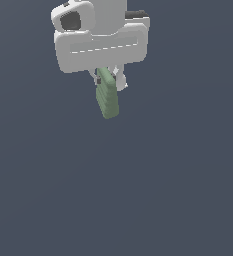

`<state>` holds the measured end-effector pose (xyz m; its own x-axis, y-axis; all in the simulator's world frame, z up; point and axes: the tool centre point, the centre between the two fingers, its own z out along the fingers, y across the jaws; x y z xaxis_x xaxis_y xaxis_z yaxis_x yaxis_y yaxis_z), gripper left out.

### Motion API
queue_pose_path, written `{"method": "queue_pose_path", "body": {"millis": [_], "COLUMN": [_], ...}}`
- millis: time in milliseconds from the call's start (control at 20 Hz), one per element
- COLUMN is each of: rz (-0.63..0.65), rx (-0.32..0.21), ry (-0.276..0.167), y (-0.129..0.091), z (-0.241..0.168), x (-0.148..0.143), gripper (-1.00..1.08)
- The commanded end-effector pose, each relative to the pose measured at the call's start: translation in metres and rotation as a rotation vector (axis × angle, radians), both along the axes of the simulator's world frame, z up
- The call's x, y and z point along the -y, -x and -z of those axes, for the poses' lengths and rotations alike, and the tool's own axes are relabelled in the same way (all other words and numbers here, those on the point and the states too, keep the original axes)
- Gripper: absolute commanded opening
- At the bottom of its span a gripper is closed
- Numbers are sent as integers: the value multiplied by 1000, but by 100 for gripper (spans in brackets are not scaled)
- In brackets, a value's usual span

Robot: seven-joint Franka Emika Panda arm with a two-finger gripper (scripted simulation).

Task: Pick up the object and move it to a goal position.

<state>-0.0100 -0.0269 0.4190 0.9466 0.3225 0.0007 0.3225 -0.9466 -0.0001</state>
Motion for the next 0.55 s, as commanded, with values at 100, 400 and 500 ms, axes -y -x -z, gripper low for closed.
{"method": "queue_pose_path", "body": {"millis": [100,400,500], "rz": [0,0,0], "rx": [-1,-1,-1], "ry": [0,0,0], "y": [-5,-8,-8], "z": [-15,-24,-24], "x": [3,5,5], "gripper": [-100,-100,-100]}}
